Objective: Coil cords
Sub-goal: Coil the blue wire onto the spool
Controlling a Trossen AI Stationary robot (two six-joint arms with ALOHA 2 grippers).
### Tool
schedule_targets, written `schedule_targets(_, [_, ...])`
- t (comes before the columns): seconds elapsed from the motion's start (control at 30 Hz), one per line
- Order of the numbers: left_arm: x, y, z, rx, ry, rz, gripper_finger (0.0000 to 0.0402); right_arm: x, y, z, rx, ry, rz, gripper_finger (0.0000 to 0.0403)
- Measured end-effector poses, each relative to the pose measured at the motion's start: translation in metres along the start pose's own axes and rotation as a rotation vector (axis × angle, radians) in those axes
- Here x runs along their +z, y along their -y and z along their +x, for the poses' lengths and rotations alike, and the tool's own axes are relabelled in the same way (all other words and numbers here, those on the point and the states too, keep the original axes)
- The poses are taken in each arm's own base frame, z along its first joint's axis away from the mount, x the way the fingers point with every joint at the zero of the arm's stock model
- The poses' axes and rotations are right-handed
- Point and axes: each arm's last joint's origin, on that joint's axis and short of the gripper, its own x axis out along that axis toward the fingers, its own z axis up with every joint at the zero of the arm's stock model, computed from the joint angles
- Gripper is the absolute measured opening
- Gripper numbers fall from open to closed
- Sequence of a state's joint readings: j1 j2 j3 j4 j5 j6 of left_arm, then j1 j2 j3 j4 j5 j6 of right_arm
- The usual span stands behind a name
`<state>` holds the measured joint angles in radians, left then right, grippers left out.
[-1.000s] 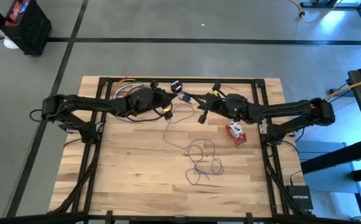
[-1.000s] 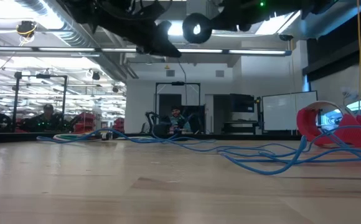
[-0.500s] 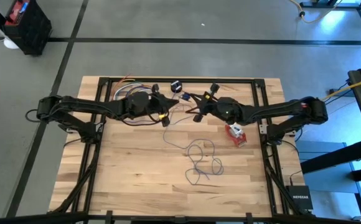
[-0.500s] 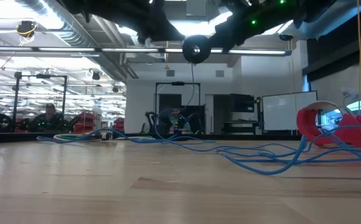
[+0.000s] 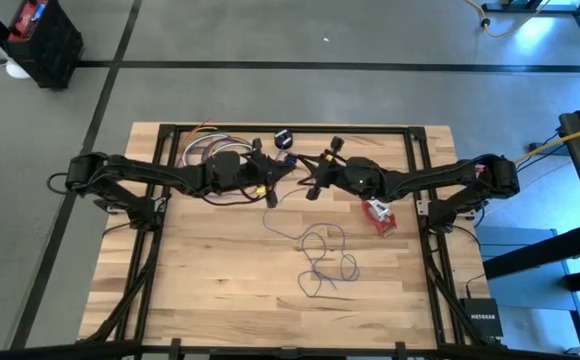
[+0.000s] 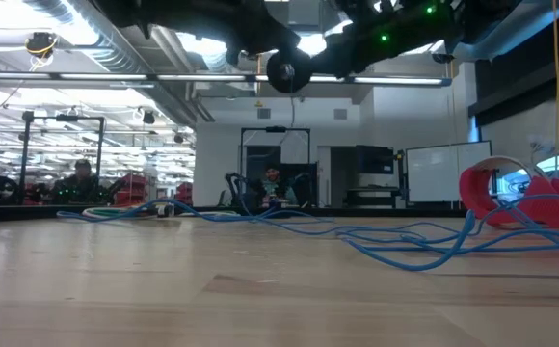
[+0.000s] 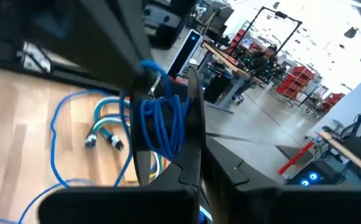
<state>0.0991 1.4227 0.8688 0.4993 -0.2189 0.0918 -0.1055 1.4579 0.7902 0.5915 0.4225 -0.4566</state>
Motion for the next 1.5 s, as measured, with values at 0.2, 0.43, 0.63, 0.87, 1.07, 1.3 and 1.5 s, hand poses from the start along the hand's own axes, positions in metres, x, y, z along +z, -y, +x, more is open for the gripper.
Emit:
schedule_targets(0.2, [-0.002, 0.002, 0.004, -0.011, 0.028, 0.007, 0.0007, 0.005, 0.002, 0.0, -0.006, 0.052, 0.121, 0.0012])
schedule_targets(0.43, [-0.005, 0.008, 0.007, -0.052, 0.031, 0.054, 0.0036, 0.011, 0.005, 0.001, -0.018, 0.09, 0.221, 0.0012])
schedule_targets(0.63, [-0.008, 0.008, 0.007, -0.054, -0.001, 0.101, 0.0089, 0.015, 0.006, 0.001, -0.022, 0.107, 0.298, 0.0012])
schedule_targets(0.87, [-0.008, 0.008, 0.007, -0.05, -0.001, 0.119, 0.0119, 0.02, 0.009, 0.0, -0.035, 0.163, 0.373, 0.0012])
schedule_targets(1.07, [-0.008, 0.008, 0.007, -0.047, -0.002, 0.12, 0.0108, 0.023, 0.011, -0.001, -0.045, 0.194, 0.389, 0.0012])
schedule_targets(1.3, [-0.011, 0.006, 0.007, -0.046, -0.03, 0.166, 0.0014, 0.028, 0.016, -0.005, -0.052, 0.217, 0.393, 0.0012])
schedule_targets(1.5, [-0.014, -0.003, 0.009, -0.009, -0.056, 0.153, 0.0004, 0.037, 0.018, -0.013, -0.032, 0.248, 0.406, 0.0012])
